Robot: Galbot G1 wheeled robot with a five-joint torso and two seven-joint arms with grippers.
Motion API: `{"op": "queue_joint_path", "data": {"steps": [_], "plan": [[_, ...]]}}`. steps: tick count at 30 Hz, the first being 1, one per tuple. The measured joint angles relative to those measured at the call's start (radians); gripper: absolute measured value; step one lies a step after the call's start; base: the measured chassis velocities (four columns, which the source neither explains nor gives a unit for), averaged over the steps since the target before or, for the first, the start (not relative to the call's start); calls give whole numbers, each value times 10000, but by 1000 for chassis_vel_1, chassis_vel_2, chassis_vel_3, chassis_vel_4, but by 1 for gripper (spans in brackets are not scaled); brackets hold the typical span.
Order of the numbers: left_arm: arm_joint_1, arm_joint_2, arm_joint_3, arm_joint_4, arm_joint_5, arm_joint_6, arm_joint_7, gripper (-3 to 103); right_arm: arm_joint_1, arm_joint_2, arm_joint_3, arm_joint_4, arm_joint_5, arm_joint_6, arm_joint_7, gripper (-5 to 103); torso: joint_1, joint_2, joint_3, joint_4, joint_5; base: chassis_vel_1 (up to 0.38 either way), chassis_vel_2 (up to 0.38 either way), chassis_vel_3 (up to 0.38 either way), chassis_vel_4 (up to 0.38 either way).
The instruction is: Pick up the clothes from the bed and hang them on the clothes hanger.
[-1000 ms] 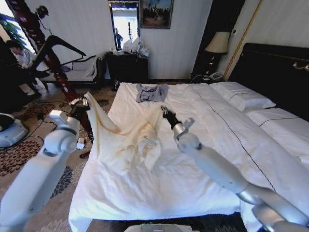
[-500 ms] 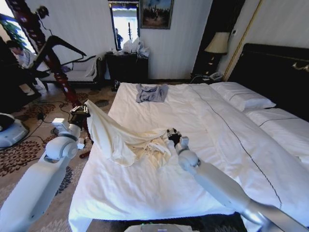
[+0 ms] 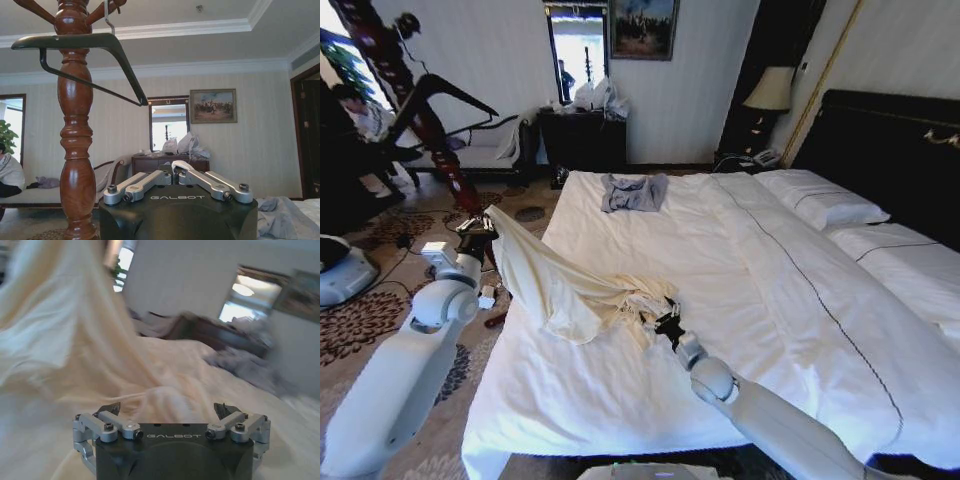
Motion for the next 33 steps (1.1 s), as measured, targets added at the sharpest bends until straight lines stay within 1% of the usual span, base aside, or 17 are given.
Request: {"op": "queue_joint_path", "data": {"steps": [1, 3, 5, 6, 9, 11, 14, 16, 19, 22, 23, 27, 28, 30, 31, 32, 33], "plan": [[0, 0, 0, 0, 0, 0, 0, 2, 0, 0, 0, 0, 0, 0, 0, 100, 0, 0, 0, 0, 0, 0, 0, 0, 0], [44, -14, -50, -50, 4, 10, 0, 2, 281, 96, -322, -268, -410, 270, -317, 100, 0, 0, 0, 0, 0, 0, 0, 0, 0], [80, -31, -134, -131, 4, 35, 0, 2, 816, 255, -833, -589, -724, 458, -579, 100, 1, 0, 1, 3, 0, 0, 0, 0, 0], [80, -31, -134, -131, 4, 35, 0, 2, 816, 255, -833, -589, -724, 458, -579, 100, 1, 0, 1, 3, 0, 0, 0, 0, 0], [121, -70, -251, -285, -14, 68, 0, 2, 1638, 556, -1562, -1207, -910, 461, -617, 100, 2, 0, 2, 6, 0, 0, 0, 0, 0], [156, -70, -331, -375, -46, 84, 0, 2, 1953, 737, -1880, -1512, -965, 449, -595, 100, 3, 0, 2, 3, 0, 0, 0, 0, 0], [193, -39, -400, -436, -83, 102, 1, 2, 2059, 823, -2055, -1610, -968, 404, -560, 100, 3, 0, 2, 2, -1, 0, 0, 0, 0], [221, 43, -482, -515, -150, 132, 0, 2, 2119, 856, -2318, -1684, -982, 259, -405, 100, 2, 0, 1, 3, 0, 0, 0, 0, 0], [220, 91, -500, -552, -189, 152, 0, 2, 2121, 834, -2419, -1717, -1009, 164, -329, 100, 2, 0, 1, 2, 0, 0, 0, 0, 0], [163, 156, -502, -584, -231, 169, -1, 2, 2158, 551, -2538, -1519, -844, -536, -400, 100, 2, 0, 1, -3, 1, 0, 0, 0, 0], [163, 156, -502, -584, -231, 169, -1, 2, 2158, 551, -2538, -1519, -844, -536, -400, 100, 2, 0, 1, -3, 1, 0, 0, 0, 0], [171, 120, -513, -585, -233, 172, -7, 2, 2463, 335, -2549, -1231, -465, -1088, -829, 100, 2, 0, 1, 3, 0, 0, 0, 0, 0], [171, 120, -513, -585, -233, 172, -7, 2, 2463, 335, -2549, -1231, -465, -1088, -829, 100, 2, 0, 1, 3, 0, 0, 0, 0, 0], [184, 94, -517, -587, -245, 173, -23, 2, 2599, 303, -2647, -1184, -101, -1213, -987, 101, 2, -1, 1, 2, -1, 0, 0, 0, 0], [186, 83, -526, -604, -269, 177, -36, 2, 2689, 302, -2763, -1125, 257, -1326, -1030, 100, 2, 0, 2, 1, 0, 0, 0, 0, 0], [186, 84, -538, -619, -291, 181, -43, 2, 2728, 311, -2806, -1094, 389, -1379, -1039, 95, 2, 0, 1, 2, 0, 0, 0, 0, 0], [186, 84, -538, -619, -291, 181, -43, 2, 2728, 311, -2806, -1094, 389, -1379, -1039, 95, 2, 0, 1, 2, 0, 0, 0, 0, 0]]}}
